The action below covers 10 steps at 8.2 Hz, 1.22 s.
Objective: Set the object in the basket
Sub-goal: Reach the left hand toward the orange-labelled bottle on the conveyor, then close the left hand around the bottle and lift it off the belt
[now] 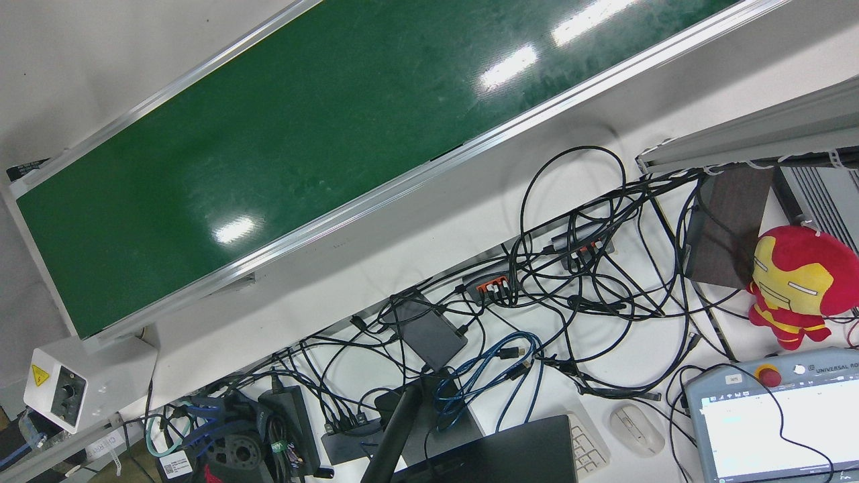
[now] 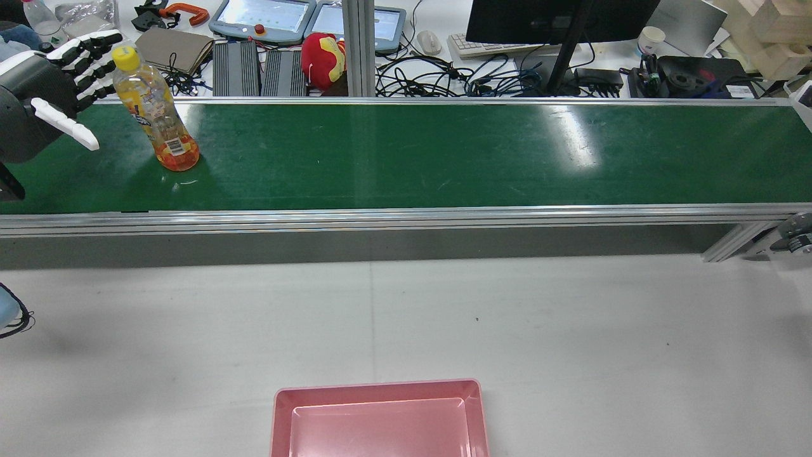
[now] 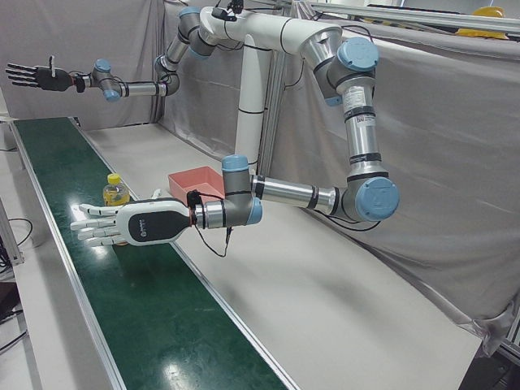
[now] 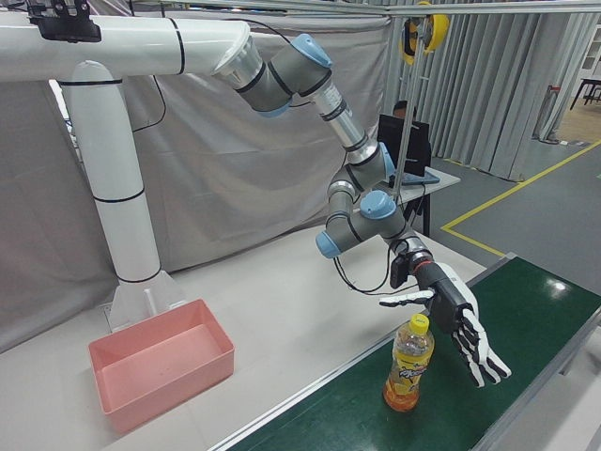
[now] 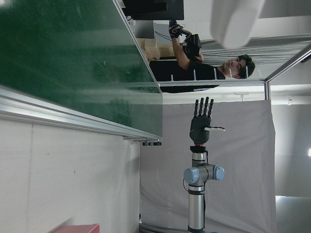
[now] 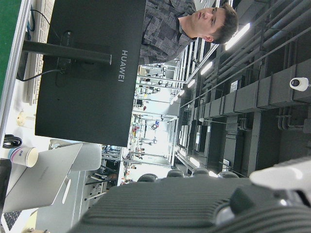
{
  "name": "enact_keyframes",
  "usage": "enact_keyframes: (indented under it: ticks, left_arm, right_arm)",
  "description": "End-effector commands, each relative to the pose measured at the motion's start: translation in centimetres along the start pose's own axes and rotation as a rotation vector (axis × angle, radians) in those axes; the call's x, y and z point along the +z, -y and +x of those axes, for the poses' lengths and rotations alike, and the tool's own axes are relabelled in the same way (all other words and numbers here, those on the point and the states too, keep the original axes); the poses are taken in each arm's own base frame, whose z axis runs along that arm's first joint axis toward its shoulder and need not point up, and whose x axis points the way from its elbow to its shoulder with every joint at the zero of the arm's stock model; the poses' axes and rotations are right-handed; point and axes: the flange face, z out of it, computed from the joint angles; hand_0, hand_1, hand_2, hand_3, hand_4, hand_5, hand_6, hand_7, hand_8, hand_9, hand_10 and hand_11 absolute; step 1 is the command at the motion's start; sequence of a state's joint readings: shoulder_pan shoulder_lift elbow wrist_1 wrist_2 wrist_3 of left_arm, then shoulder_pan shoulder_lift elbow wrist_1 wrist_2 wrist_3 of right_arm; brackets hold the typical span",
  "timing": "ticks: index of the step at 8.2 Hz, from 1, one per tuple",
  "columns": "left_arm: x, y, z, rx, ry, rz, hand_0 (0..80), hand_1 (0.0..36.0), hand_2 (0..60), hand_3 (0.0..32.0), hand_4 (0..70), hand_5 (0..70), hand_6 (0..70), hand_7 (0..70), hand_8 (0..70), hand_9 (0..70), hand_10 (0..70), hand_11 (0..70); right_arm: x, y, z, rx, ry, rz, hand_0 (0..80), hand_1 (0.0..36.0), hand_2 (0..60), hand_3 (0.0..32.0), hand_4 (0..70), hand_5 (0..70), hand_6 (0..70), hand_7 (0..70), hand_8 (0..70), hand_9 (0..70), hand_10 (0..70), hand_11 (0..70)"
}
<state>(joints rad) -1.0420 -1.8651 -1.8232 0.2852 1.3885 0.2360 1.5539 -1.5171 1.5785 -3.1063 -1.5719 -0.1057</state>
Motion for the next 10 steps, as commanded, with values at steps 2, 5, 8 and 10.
enact_keyframes:
  ticks: [2, 5, 8, 10]
  left_arm:
    - [2.2, -2.5, -5.2, -0.019, 0.011, -0.016, 80.0, 5.0, 0.0, 5.2, 6.1, 22.6, 0.0, 0.0, 3.9, 4.0, 4.1, 8.2]
    - [3.9, -3.2, -6.2, -0.025, -0.008, -0.016, 80.0, 5.3, 0.0, 5.8, 5.7, 22.2, 0.0, 0.0, 3.4, 3.2, 3.3, 7.2]
    - [5.3, -5.3, -6.0, -0.035, -0.014, -0.028, 50.7, 25.3, 48.6, 0.0, 8.5, 41.4, 0.2, 1.3, 12.1, 15.5, 8.6, 14.8]
    - [5.9, -6.6, -5.4, -0.017, -0.046, 0.02, 48.5, 36.0, 60.0, 0.0, 40.5, 70.0, 14.5, 24.9, 41.5, 54.4, 35.0, 51.2]
  right_arm:
    - [0.0, 0.1, 0.0, 0.0, -0.001, 0.002, 0.0, 0.0, 0.0, 0.0, 0.0, 0.0, 0.0, 0.0, 0.0, 0.0, 0.0, 0.0]
    - [0.0, 0.0, 0.0, 0.0, 0.0, 0.0, 0.0, 0.0, 0.0, 0.0, 0.0, 0.0, 0.0, 0.0, 0.0, 0.0, 0.0, 0.0]
    - [0.0, 0.0, 0.0, 0.0, 0.001, 0.0, 0.0, 0.0, 0.0, 0.0, 0.0, 0.0, 0.0, 0.0, 0.0, 0.0, 0.0, 0.0]
    - [0.0, -0.1, 0.0, 0.0, 0.0, -0.001, 0.0, 0.0, 0.0, 0.0, 0.0, 0.0, 0.0, 0.0, 0.0, 0.0, 0.0, 0.0]
